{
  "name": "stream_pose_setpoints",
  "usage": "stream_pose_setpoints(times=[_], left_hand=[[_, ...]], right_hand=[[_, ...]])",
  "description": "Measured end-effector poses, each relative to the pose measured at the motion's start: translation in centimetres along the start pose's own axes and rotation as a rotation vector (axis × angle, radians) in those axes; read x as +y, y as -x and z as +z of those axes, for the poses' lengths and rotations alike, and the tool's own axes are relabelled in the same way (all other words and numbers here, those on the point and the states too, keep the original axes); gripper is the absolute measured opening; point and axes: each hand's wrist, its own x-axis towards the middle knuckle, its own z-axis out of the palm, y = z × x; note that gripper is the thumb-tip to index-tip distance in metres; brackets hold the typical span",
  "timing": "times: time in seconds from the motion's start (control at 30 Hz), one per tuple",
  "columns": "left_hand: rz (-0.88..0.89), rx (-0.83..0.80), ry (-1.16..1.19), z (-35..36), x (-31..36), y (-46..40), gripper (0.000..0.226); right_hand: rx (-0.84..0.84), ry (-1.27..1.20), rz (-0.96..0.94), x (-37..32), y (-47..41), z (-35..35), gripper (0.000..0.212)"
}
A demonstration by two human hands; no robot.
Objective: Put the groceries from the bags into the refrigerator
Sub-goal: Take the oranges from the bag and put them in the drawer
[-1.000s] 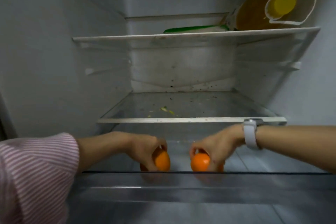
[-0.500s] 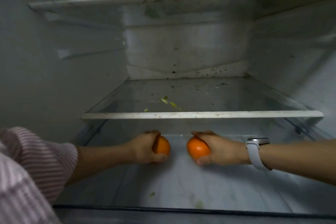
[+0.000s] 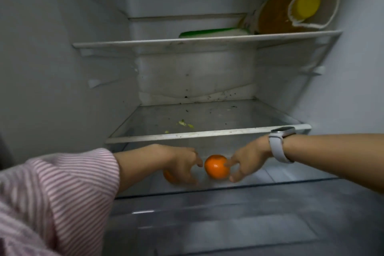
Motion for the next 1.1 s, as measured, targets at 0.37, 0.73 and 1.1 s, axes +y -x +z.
stream_pose_setpoints(times=[0.37, 0.73, 1.1], left_hand=[[-0.364, 0.599, -0.371, -4.0, 4.6, 12.2, 0.045], [-0.631, 1.164, 0.067, 16.7, 20.0, 25.6, 0.038], [-1.336, 0.565, 0.504, 42.9, 27.2, 50.0, 0.039]], right_hand=[[0.832, 0.051, 0.085, -2.4, 12.0, 0.7, 0.035], [1.312, -0.465, -0.390, -14.1, 15.8, 23.3, 0.041], [0.616, -0.476, -0.648, -34.4, 19.0, 40.9, 0.030]])
